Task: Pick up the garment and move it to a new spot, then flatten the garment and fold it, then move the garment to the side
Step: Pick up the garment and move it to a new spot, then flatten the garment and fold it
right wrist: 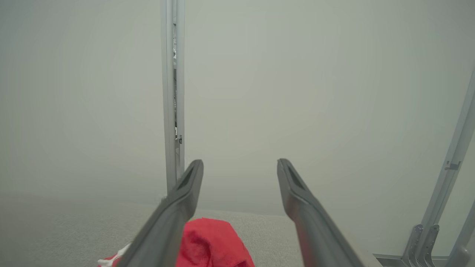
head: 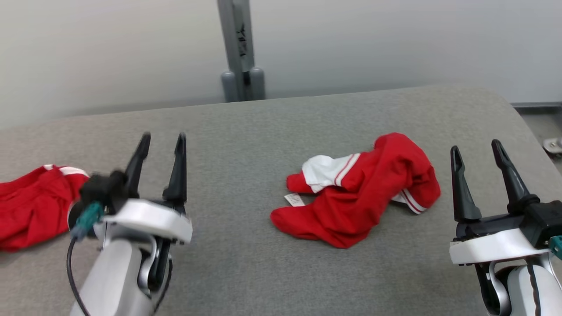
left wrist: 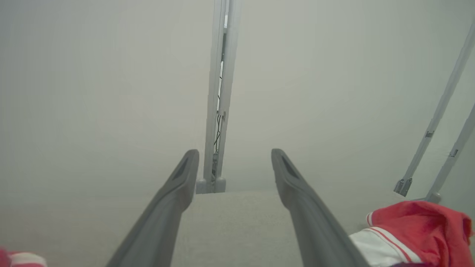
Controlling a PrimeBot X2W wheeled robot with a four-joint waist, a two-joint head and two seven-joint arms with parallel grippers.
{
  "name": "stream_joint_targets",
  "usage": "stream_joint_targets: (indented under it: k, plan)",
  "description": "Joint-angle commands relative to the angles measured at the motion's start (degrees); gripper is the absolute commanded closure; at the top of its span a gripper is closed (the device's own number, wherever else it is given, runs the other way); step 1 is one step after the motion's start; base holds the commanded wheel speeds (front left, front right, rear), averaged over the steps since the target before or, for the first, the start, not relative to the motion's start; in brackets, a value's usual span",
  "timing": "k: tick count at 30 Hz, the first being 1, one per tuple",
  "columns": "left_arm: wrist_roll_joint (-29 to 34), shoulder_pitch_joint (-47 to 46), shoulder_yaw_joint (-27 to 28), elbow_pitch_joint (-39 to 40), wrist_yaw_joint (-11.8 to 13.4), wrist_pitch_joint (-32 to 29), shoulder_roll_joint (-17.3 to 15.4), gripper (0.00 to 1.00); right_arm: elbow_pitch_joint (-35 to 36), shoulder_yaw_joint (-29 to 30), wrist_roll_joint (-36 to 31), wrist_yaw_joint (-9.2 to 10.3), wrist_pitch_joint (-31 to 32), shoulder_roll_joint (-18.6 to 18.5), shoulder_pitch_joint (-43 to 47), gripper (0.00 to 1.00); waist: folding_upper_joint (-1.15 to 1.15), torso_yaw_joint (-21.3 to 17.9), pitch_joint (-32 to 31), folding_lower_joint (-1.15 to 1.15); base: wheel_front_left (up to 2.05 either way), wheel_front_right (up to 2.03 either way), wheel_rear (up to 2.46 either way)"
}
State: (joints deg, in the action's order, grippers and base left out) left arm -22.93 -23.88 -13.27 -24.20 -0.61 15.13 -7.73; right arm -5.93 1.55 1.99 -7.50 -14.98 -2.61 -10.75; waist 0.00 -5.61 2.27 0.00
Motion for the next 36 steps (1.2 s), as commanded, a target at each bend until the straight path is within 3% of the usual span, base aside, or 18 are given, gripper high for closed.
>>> stream_joint_targets:
  k: [1, 6, 10, 17, 23, 29, 36]
  plan:
    - [0.33, 3.18, 2.22, 1.36, -0.98, -0.03, 0.7, 0.0, 0.39, 0.2, -0.34, 0.01, -0.22, -0.43, 1.02, 0.0, 0.0, 2.61, -1.24, 0.0, 0.0, 0.0, 0.0]
    - [2.28, 12.96, 9.71, 5.14, -1.62, -0.04, 2.9, 0.0, 0.04, -0.14, -0.83, 0.01, -0.22, -0.44, 2.18, 0.0, 0.0, 4.48, -1.79, 0.0, 0.0, 0.0, 0.0]
    - [3.52, 17.58, 12.89, 6.74, -3.64, -0.03, 4.18, 0.0, -0.63, -0.39, 0.11, 0.01, -0.22, -0.43, 2.95, 0.0, 0.0, 5.49, -1.97, 0.0, 0.0, 0.0, 0.0]
    - [3.93, 17.8, 12.64, 7.56, -5.43, -0.03, 4.76, 0.0, -0.93, -1.21, 0.28, 0.01, -0.22, -0.42, 2.04, 0.0, 0.0, 6.82, -2.14, 0.0, 0.0, 0.0, 0.0]
    - [2.75, 16.95, 10.75, 7.41, -5.0, -0.03, 4.78, 0.0, -2.03, -6.24, -1.31, 0.0, -0.22, -2.04, -0.48, 0.0, 0.0, 7.72, -1.78, 0.0, 0.0, 0.0, 0.0]
    - [1.07, 15.98, 7.86, 6.67, -4.28, -0.03, 4.74, 0.0, -14.04, -15.87, -0.71, 0.01, 0.3, -6.04, -7.96, 0.0, 0.0, 9.46, -0.3, 0.0, 0.0, 0.0, 0.0]
    - [-1.14, 14.55, 4.43, 6.37, -3.92, -0.03, 4.75, 0.0, -27.63, -23.62, 4.32, 0.01, 11.09, -9.15, -19.46, 0.0, 0.0, 13.44, 2.49, 0.0, 0.0, 0.0, 0.0]
